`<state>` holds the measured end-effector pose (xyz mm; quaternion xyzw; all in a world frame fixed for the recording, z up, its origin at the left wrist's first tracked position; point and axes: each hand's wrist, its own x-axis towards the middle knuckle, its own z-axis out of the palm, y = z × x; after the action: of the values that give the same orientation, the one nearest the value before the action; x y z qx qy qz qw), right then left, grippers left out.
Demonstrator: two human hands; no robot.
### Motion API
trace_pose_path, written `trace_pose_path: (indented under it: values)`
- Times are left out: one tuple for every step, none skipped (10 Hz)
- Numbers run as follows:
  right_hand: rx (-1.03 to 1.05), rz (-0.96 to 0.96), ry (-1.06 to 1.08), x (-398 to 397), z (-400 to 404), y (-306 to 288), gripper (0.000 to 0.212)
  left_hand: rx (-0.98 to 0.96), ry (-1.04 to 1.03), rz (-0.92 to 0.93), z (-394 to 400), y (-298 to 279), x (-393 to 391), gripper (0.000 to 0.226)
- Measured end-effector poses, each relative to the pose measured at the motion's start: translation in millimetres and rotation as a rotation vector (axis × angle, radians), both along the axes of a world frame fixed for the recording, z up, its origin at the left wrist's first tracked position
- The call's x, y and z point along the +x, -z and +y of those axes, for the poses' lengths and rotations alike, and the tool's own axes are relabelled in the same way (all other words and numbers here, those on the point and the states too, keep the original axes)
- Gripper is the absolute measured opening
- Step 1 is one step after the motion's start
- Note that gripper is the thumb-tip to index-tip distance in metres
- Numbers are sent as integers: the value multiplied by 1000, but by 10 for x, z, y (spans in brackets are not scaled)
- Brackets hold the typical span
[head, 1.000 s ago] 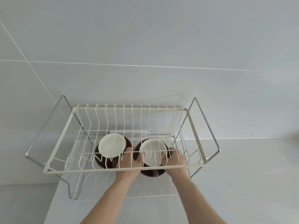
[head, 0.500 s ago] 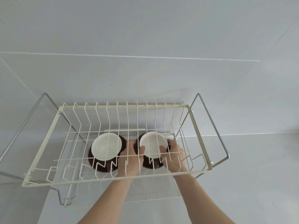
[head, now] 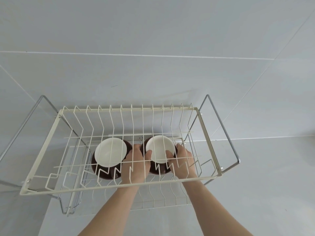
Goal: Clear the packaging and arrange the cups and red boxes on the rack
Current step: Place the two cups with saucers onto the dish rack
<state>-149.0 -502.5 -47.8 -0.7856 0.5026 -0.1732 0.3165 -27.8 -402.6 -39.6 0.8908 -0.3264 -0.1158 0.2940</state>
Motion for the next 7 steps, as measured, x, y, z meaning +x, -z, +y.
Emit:
trace_pose_path:
  values:
    - [-66,79,-66,-17,-32,-5,58,64,57,-81,-20,-115,-8,43]
    - [-153,206,-172,-10,-42,-133,54,166,183,-239,-1,-104,23,51]
    - [-298,297,-254,20,-96,-211,59,140,273,-363,-36,-191,83,62]
    - [-411,377,-279,57,-127,-236,71,140,369,-511,-40,-218,178,70]
    - [-471,421,-282,70,-129,-271,84,176,389,-569,-33,-188,237,72]
    - [-465,404,-298,39,-109,-273,88,224,400,-603,-25,-159,263,76]
    - [-457,368,-253,35,-125,-281,77,219,384,-635,1,-142,284,79]
